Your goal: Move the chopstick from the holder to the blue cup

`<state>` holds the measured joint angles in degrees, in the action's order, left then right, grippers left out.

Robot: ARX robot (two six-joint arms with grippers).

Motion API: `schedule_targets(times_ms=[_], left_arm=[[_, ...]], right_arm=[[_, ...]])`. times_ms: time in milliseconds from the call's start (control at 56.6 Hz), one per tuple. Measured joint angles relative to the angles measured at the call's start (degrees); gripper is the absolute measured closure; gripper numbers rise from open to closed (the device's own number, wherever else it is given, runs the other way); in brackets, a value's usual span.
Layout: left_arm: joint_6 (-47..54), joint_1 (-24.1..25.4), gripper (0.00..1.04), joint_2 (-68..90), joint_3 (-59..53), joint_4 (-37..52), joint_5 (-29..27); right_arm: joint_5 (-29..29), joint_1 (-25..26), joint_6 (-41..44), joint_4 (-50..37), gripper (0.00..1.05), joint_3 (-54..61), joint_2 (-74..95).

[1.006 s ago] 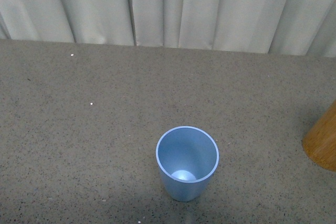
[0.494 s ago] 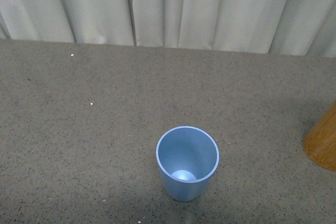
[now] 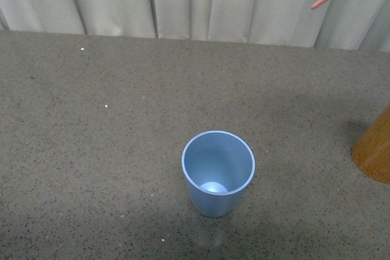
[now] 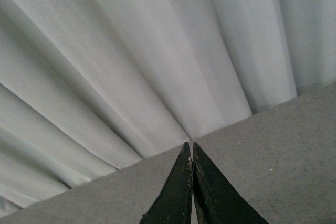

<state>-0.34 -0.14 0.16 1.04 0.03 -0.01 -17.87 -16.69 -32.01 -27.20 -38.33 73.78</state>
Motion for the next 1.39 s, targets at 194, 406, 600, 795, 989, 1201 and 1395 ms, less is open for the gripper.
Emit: schedule_targets(times_ms=[194,406,600,795,989,1201,1395], left_arm=[[0.0,0.0,0.07,0.0,0.0,0.0,0.0],[0.0,0.0,0.07,0.0,0.0,0.0,0.0],[0.0,0.0,0.07,0.0,0.0,0.0,0.0],[0.0,0.0,0.07,0.0,0.0,0.0,0.0],[0.0,0.0,0.07,0.0,0.0,0.0,0.0],[0.0,0.0,0.07,0.0,0.0,0.0,0.0],[0.0,0.0,0.07,0.0,0.0,0.0,0.0]], right_arm=[[0.6,-3.5,-2.8,-3.7,1.04,0.6,3.3],[1.4,-6.4,-5.6,-6.3,1.04,2.4,6.5],[2.6,-8.2,-7.5,-7.9,1.04,3.0,8.6],[3.7,-9.8,-8.6,-8.7,1.04,3.0,10.3],[4.6,-11.9,-9.5,-8.5,1.04,3.0,11.7],[4.9,-12.6,-10.4,-7.8,1.04,4.5,11.8],[4.9,-13.1,-11.3,-7.3,1.04,6.6,11.7]])
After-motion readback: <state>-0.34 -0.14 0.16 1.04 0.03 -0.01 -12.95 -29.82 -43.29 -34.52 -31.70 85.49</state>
